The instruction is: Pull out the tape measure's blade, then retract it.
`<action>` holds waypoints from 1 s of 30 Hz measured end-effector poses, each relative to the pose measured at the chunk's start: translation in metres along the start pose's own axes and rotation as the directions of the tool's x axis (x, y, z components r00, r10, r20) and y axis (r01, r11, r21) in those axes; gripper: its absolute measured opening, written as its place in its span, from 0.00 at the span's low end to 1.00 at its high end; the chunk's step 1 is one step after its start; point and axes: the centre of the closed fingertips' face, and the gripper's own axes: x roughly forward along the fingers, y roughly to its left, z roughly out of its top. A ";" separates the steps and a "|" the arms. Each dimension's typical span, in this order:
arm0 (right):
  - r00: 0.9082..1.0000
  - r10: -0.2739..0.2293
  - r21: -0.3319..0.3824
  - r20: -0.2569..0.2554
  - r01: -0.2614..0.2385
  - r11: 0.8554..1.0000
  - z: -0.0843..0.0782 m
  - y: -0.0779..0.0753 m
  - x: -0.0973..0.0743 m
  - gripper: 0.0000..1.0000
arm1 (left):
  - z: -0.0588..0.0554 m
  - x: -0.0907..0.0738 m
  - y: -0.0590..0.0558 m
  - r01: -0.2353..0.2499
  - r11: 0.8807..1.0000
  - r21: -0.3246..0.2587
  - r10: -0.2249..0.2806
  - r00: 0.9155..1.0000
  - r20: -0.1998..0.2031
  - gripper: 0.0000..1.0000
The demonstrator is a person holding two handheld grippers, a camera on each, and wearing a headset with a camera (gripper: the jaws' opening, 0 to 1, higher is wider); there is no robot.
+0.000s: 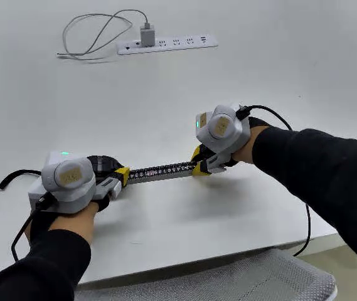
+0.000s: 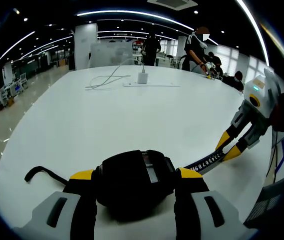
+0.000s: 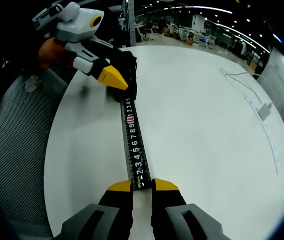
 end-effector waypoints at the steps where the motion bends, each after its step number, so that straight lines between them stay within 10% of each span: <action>1: 1.000 -0.001 -0.003 -0.001 0.001 1.000 0.001 0.000 0.000 0.09 | 0.000 0.000 0.000 0.000 1.000 0.000 0.000 1.000 0.000 0.58; 30: 0.999 -0.007 0.013 0.032 0.007 1.000 0.008 0.002 0.005 0.10 | 0.000 0.005 0.003 0.000 1.000 -0.002 0.000 1.000 -0.005 0.59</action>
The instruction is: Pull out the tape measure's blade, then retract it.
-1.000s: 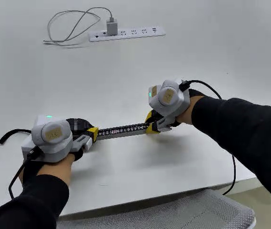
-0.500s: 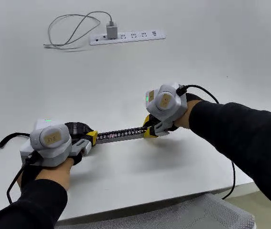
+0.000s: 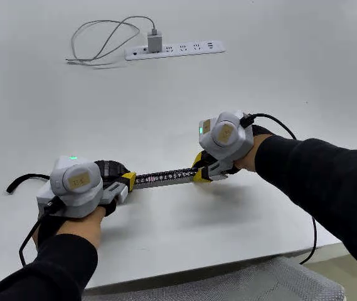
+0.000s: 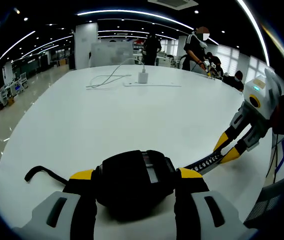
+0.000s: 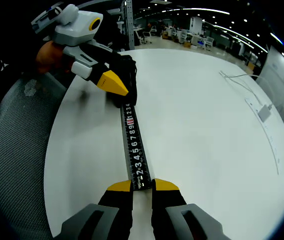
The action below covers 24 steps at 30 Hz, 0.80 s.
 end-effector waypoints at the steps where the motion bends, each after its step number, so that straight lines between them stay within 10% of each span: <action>1: 1.000 -0.001 -0.002 -0.001 0.001 1.000 0.000 0.000 0.000 0.10 | 0.000 0.000 0.000 0.000 1.000 0.001 0.000 1.000 -0.002 0.59; 24: 1.000 0.028 -0.016 0.002 -0.028 0.999 0.012 0.001 0.009 0.10 | -0.001 0.000 0.000 -0.001 1.000 -0.002 0.001 1.000 -0.001 0.59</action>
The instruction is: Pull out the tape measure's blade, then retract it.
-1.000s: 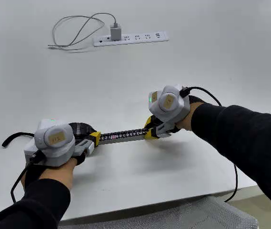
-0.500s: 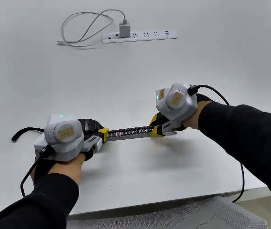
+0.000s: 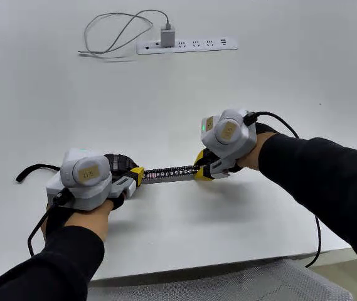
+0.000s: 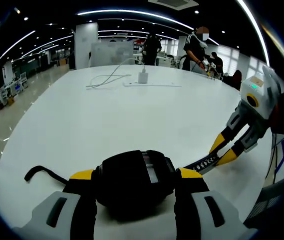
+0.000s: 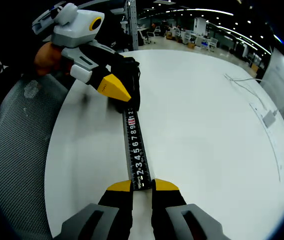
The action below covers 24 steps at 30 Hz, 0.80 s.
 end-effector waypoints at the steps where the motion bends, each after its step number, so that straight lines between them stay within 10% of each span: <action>1: 1.000 0.000 -0.001 0.002 0.000 1.000 0.000 0.000 0.000 0.10 | 0.000 0.000 0.000 0.000 1.000 0.000 0.000 1.000 0.000 0.59; 24: 1.000 -0.010 -0.001 -0.001 0.010 1.000 0.004 0.001 0.001 0.10 | 0.000 0.000 0.000 0.007 1.000 0.000 -0.007 1.000 0.001 0.58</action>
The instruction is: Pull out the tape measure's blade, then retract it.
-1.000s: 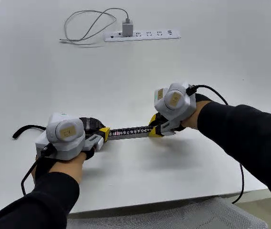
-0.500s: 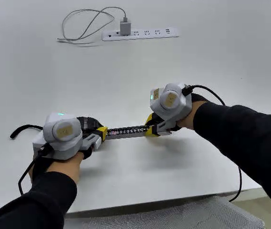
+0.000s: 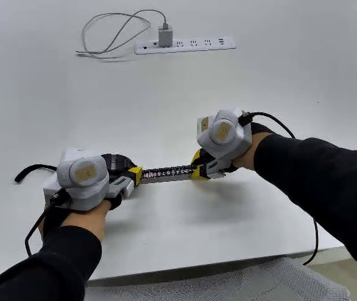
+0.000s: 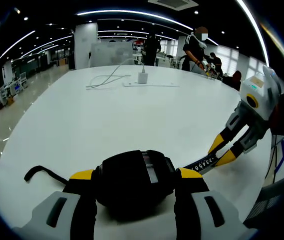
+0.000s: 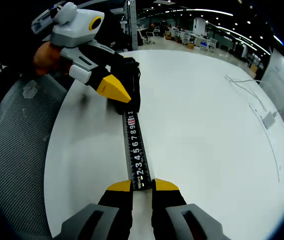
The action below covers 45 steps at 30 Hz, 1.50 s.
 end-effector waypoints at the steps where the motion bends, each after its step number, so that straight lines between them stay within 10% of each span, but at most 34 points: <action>1: 1.000 0.000 0.001 0.000 0.000 1.000 0.000 0.000 0.000 0.10 | 0.000 0.000 0.000 0.000 1.000 0.001 0.000 1.000 -0.001 0.58; 45: 0.999 -0.005 -0.013 0.031 0.005 1.000 0.010 0.000 0.006 0.10 | 0.000 0.000 0.000 0.005 1.000 -0.006 -0.006 1.000 -0.013 0.58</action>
